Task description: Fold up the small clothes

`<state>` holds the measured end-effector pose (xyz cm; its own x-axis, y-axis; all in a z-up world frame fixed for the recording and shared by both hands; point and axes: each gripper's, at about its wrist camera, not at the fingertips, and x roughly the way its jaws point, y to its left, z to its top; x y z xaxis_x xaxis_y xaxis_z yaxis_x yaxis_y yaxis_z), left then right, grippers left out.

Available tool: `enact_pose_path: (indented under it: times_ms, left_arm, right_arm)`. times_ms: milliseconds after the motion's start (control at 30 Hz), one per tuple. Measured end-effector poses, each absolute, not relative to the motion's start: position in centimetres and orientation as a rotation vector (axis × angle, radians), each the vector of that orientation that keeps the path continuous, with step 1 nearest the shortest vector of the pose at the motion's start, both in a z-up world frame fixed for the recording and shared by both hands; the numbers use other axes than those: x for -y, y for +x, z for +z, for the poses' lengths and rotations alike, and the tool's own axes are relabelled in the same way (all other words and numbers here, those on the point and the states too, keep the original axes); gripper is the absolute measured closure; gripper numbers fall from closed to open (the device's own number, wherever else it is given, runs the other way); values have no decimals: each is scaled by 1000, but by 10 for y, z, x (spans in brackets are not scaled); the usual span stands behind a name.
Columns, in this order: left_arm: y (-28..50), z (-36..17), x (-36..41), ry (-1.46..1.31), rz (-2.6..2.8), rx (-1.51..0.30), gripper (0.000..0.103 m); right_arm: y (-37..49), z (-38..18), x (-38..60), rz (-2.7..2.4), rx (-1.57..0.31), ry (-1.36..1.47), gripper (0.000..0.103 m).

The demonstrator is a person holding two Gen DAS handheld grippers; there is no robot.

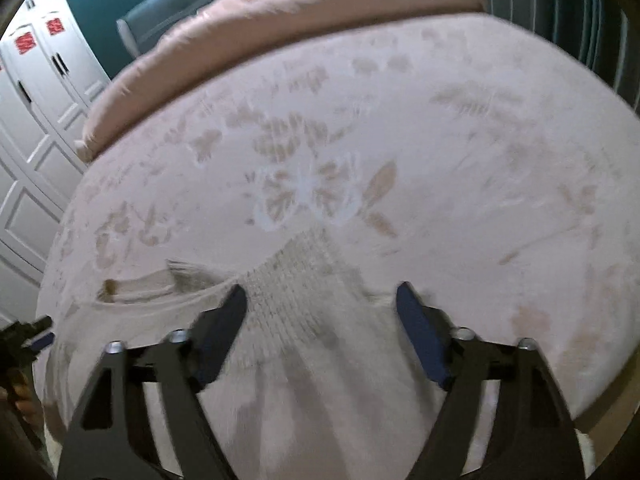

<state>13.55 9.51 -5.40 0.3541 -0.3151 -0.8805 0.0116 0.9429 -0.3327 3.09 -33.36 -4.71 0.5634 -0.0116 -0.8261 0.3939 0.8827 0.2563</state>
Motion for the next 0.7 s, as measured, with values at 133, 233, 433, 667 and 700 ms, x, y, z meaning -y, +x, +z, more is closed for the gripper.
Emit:
enact_pose_path:
  times_ms: [133, 233, 433, 667, 700]
  left_arm:
    - [134, -50, -86, -232, -248, -1160, 101]
    - [110, -5, -108, -285, -279, -1022, 101]
    - [119, -28, -111, -202, -171, -1068, 101]
    - [134, -55, -95, -155, -139, -1113, 99]
    - [134, -55, -93, -147, -137, -1119, 99]
  right_arm:
    - [16, -29, 313, -75, -924, 455, 95]
    - [-26, 29, 303, 83, -752, 482, 95]
    - [-30, -4, 356, -217, -812, 473, 96]
    - [-16, -39, 369, -241, -841, 609, 95]
    - [-14, -37, 367, -243, -832, 594, 95]
